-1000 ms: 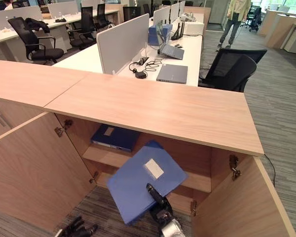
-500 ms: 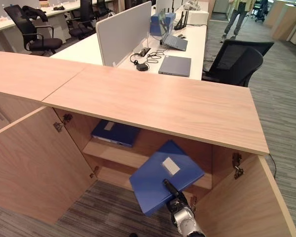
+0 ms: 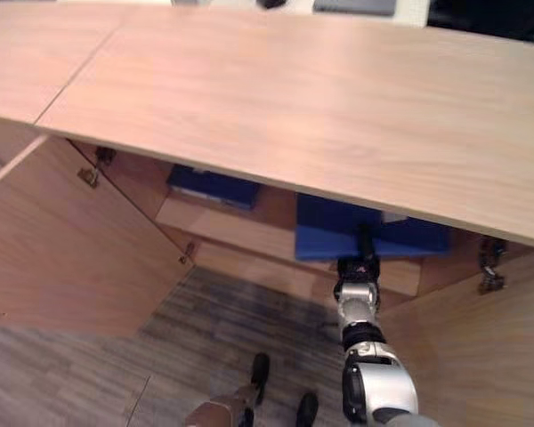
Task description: Put the empty folder in the office cabinet
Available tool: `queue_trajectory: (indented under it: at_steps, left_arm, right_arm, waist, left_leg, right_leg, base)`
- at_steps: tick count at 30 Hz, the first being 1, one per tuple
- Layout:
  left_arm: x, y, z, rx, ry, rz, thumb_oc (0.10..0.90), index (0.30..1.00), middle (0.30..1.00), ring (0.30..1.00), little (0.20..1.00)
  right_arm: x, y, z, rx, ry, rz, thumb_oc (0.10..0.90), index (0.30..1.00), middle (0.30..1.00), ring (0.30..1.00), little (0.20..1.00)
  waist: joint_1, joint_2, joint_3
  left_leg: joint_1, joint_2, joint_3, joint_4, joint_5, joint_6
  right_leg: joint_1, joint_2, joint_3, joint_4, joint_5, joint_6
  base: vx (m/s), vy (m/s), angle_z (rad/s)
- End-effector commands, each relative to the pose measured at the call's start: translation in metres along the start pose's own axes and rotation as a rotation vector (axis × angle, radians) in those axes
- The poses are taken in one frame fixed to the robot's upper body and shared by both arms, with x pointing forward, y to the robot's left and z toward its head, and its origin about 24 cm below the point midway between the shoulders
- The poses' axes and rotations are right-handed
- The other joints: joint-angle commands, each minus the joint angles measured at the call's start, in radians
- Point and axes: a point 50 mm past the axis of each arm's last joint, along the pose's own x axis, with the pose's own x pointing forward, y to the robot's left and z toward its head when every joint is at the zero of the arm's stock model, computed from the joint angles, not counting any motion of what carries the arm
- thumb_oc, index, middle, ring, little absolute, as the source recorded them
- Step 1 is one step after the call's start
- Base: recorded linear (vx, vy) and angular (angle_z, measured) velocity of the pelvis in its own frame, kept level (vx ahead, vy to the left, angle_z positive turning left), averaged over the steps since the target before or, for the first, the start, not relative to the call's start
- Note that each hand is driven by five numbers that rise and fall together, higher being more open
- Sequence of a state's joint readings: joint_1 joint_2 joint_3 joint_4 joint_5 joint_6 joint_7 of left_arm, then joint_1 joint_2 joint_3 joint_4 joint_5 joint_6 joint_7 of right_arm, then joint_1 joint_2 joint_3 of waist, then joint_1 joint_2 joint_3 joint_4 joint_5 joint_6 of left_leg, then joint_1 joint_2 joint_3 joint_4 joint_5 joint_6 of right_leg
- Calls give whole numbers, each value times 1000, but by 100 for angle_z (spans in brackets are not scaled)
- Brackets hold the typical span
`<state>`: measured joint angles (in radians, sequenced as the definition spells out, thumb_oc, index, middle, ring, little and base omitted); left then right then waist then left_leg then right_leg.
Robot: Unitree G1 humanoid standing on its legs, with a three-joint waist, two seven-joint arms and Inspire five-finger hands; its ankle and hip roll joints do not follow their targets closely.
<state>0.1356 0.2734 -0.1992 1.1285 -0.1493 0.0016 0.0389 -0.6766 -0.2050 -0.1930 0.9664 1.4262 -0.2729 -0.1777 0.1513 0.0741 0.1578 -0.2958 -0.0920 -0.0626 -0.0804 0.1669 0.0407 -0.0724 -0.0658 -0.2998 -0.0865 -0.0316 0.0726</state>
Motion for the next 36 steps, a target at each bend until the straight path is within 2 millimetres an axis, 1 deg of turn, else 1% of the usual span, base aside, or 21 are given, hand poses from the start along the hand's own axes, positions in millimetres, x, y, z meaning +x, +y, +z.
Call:
queue_trajectory:
  at_steps: [1, 3, 4, 5, 8, 10, 11, 12, 13, 14, 15, 17, 21, 26, 27, 28, 29, 30, 31, 32, 36]
  left_arm:
    - [-1, 28, -7, 74, 34, 106, 800, 900, 900, 900, 900]
    - [-1, 31, -2, 91, 9, 118, 800, 900, 900, 900, 900]
    - [-1, 31, -2, 91, 8, 118, 800, 900, 900, 900, 900]
    - [-1, 30, -1, 104, 3, 117, 800, 900, 900, 900, 900]
    - [-2, 29, 0, 129, -11, 114, 800, 900, 900, 900, 900]
    - [-1, 27, 4, 146, -32, 105, 800, 900, 900, 900, 900]
    - [-1, 27, 5, 145, -33, 104, 800, 900, 900, 900, 900]
    - [-1, 26, 10, 164, -53, 100, 800, 900, 900, 900, 900]
    - [0, 26, 11, 164, -55, 100, 800, 900, 900, 900, 900]
    - [-1, 25, 13, 170, -67, 97, 800, 900, 900, 900, 900]
    - [0, 26, 19, 176, -88, 94, 800, 900, 900, 900, 900]
    - [0, 27, 27, 188, -116, 99, 800, 900, 900, 900, 900]
    - [1, 28, 32, 208, -131, 107, 800, 900, 900, 900, 900]
    - [-1, 36, 44, 211, -177, 124, 800, 900, 900, 900, 900]
    - [-1, 38, 45, 213, -182, 127, 800, 900, 900, 900, 900]
    - [-1, 39, 48, 219, -187, 130, 800, 900, 900, 900, 900]
    - [-1, 42, 51, 223, -194, 141, 800, 900, 900, 900, 900]
    - [-1, 46, 58, 225, -209, 159, 800, 900, 900, 900, 900]
    - [-2, 50, 63, 227, -219, 177, 800, 900, 900, 900, 900]
    - [-2, 55, 69, 229, -228, 196, 800, 900, 900, 900, 900]
    - [-3, 64, 62, 239, -195, 219, 800, 900, 900, 900, 900]
  right_arm:
    - [-3, 53, 19, 69, -143, 197, 400, 300, 300, 300, 300]
    - [-2, 61, 28, 108, -185, 183, 400, 300, 300, 300, 300]
    - [-2, 61, 28, 108, -186, 183, 400, 300, 300, 300, 300]
    - [-1, 71, 33, 97, -202, 186, 400, 300, 300, 300, 300]
    - [0, 85, 43, 119, -238, 197, 400, 300, 300, 300, 300]
    - [0, 96, 48, 131, -255, 211, 400, 300, 300, 300, 300]
    - [0, 97, 49, 131, -256, 212, 400, 300, 300, 300, 300]
    - [-2, 113, 57, 133, -281, 233, 400, 300, 300, 300, 300]
    - [-2, 114, 57, 132, -282, 234, 400, 300, 300, 300, 300]
    - [-3, 121, 61, 132, -295, 244, 400, 300, 300, 300, 300]
    - [-6, 137, 70, 121, -322, 281, 400, 300, 300, 300, 300]
    - [-8, 147, 79, 113, -345, 303, 400, 300, 300, 300, 300]
    - [-10, 155, 84, 129, -364, 317, 400, 300, 300, 300, 300]
    - [-18, 174, 101, 128, -422, 364, 400, 300, 300, 300, 300]
    - [-21, 179, 103, 131, -431, 383, 400, 300, 300, 300, 300]
    - [-25, 185, 104, 130, -441, 414, 400, 300, 300, 300, 300]
    - [-30, 192, 105, 136, -452, 445, 400, 300, 300, 300, 300]
    - [-36, 199, 105, 148, -462, 476, 400, 300, 300, 300, 300]
    - [-39, 202, 104, 152, -465, 495, 400, 300, 300, 300, 300]
    - [-42, 206, 104, 160, -473, 513, 400, 300, 300, 300, 300]
    - [-45, 207, 99, 186, -461, 532, 400, 300, 300, 300, 300]
  waist:
    - [15, -22, -5]
    - [29, 0, 9]
    - [29, 0, 9]
    - [37, 14, 16]
    - [49, 38, 22]
    - [56, 54, 24]
    - [57, 54, 24]
    - [61, 65, 24]
    - [62, 66, 24]
    - [67, 72, 21]
    - [74, 83, 19]
    - [78, 91, 21]
    - [83, 95, 21]
    - [90, 93, 24]
    - [91, 95, 28]
    - [90, 92, 33]
    - [89, 96, 56]
    - [83, 97, 89]
    - [76, 98, 113]
    - [72, 94, 129]
    - [67, 84, 130]
  left_leg:
    - [78, 16, 23, -7, -126, -55]
    - [52, 7, 20, -7, -117, -63]
    - [52, 7, 20, -7, -117, -63]
    - [37, 1, 18, -7, -115, -67]
    - [22, -6, 14, -7, -112, -70]
    - [10, -13, 10, -7, -110, -72]
    - [8, -14, 9, -7, -109, -72]
    - [-3, -20, 6, -7, -107, -73]
    - [-5, -20, 5, -7, -106, -73]
    - [-11, -25, 4, -7, -106, -74]
    - [-24, -29, 0, -7, -102, -75]
    - [-41, -34, -9, -7, -97, -77]
    - [-66, -38, -19, -7, -91, -80]
    - [-116, -50, -37, -7, -89, -81]
    - [-122, -50, -36, -7, -90, -77]
    - [-114, -47, -41, -7, -106, -73]
    - [-122, -46, -36, 18, -108, -62]
    - [-169, -50, -25, 119, -144, -50]
    - [-203, -50, -21, 183, -164, -45]
    - [-260, -55, -10, 275, -204, -45]
    - [-317, -37, -2, 387, -262, -37]
  right_leg:
    - [-76, -90, 10, 7, 96, 38]
    - [-99, -97, 10, 4, 100, 40]
    - [-99, -97, 10, 4, 100, 40]
    - [-110, -101, 8, 2, 101, 41]
    - [-122, -109, 10, 1, 102, 45]
    - [-131, -116, 13, 1, 103, 47]
    - [-132, -116, 13, 1, 103, 48]
    - [-143, -121, 17, 1, 106, 49]
    - [-145, -121, 17, 2, 106, 49]
    - [-149, -123, 18, 1, 107, 50]
    - [-161, -129, 19, 1, 109, 52]
    - [-174, -130, 22, 1, 109, 52]
    - [-192, -131, 21, 0, 110, 54]
    - [-229, -133, 17, 0, 110, 58]
    - [-234, -134, 15, 5, 107, 55]
    - [-232, -136, 29, 28, 77, 54]
    - [-254, -145, 31, 89, 56, 45]
    - [-298, -166, 43, 183, 27, 40]
    - [-328, -174, 53, 237, 16, 29]
    - [-374, -178, 70, 295, -9, 18]
    - [-420, -170, 84, 360, -50, -2]
  base:
    - [36, -20, 14]
    - [22, -6, 10]
    - [2, 6, 8]
    - [11, 7, 5]
    - [0, 0, 0]
    - [-1, 10, 2]
    - [-9, 24, 4]
    - [-5, 10, 4]
    - [0, 0, 0]
    - [-4, 24, 4]
    - [-4, 19, 9]
    - [-5, 2, 19]
    - [-2, -6, 14]
    - [6, 4, 9]
    - [78, -12, 8]
    - [15, -5, 7]
    - [-73, -4, 4]
    - [-198, 21, 2]
    - [-185, -6, 8]
    - [-107, -30, 14]
    - [-3, -11, 17]
